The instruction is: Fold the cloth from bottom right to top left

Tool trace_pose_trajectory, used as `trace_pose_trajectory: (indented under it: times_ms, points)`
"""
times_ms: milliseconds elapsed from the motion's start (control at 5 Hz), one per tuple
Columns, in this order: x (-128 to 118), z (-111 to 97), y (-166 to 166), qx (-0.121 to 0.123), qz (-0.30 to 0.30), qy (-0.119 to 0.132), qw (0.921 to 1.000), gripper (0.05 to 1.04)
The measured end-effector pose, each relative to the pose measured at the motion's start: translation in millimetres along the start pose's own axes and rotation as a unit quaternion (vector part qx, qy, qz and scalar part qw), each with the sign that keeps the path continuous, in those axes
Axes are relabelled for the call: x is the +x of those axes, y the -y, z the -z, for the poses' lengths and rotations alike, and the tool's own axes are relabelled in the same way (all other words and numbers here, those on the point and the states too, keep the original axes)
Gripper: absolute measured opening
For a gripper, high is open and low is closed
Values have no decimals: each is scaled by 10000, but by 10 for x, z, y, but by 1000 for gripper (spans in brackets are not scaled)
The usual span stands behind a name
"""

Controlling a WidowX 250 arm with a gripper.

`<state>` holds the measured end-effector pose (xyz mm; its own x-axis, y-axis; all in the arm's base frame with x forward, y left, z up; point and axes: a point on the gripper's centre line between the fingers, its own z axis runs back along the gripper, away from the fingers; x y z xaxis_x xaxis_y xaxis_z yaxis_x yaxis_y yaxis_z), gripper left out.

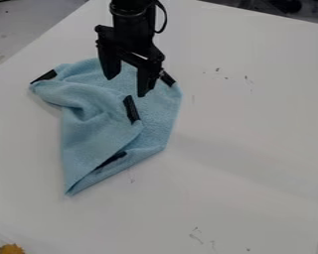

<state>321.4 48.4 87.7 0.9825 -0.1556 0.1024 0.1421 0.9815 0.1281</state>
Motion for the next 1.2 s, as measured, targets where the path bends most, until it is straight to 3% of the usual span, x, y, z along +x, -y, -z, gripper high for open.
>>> trace_pose_trajectory:
  times_ms: [200,600,800,1000,1200]
  points:
    - [-16,107,26,-73,18,-149,9999,1000]
    - [711,526,-6,-434,777,-68,9960,1000]
    - [987,705,-64,-435,1097,-79,9930,1000]
    - [1163,776,-99,-501,1146,80,9921,1000]
    - [1155,797,-207,-423,940,146,9946,1000]
